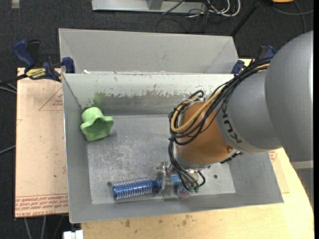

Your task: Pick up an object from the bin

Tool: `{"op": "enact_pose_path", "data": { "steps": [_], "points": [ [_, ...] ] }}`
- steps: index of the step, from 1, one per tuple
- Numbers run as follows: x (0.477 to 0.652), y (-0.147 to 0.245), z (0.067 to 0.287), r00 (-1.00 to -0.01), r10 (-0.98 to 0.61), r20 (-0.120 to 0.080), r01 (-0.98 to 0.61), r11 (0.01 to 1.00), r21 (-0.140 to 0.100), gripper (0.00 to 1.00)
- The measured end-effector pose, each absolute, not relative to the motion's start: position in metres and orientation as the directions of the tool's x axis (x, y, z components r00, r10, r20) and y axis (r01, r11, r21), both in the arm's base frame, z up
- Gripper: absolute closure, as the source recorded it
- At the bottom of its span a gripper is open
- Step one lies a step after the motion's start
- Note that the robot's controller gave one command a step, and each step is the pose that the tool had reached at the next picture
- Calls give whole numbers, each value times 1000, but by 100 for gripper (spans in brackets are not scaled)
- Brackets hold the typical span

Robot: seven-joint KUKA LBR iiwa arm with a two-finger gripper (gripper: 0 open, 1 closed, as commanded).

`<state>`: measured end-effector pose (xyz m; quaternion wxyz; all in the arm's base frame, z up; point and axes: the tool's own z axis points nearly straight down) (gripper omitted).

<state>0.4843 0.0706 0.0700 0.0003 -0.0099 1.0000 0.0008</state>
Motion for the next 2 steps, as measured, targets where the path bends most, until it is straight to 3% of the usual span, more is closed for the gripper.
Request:
{"op": "enact_pose_path", "data": {
  "steps": [1,2],
  "points": [
    [500,87,179,-999,-32,-9,-32,999,2,100],
    [493,66,303,-999,37,-10,37,999,2,100]
  ]
}}
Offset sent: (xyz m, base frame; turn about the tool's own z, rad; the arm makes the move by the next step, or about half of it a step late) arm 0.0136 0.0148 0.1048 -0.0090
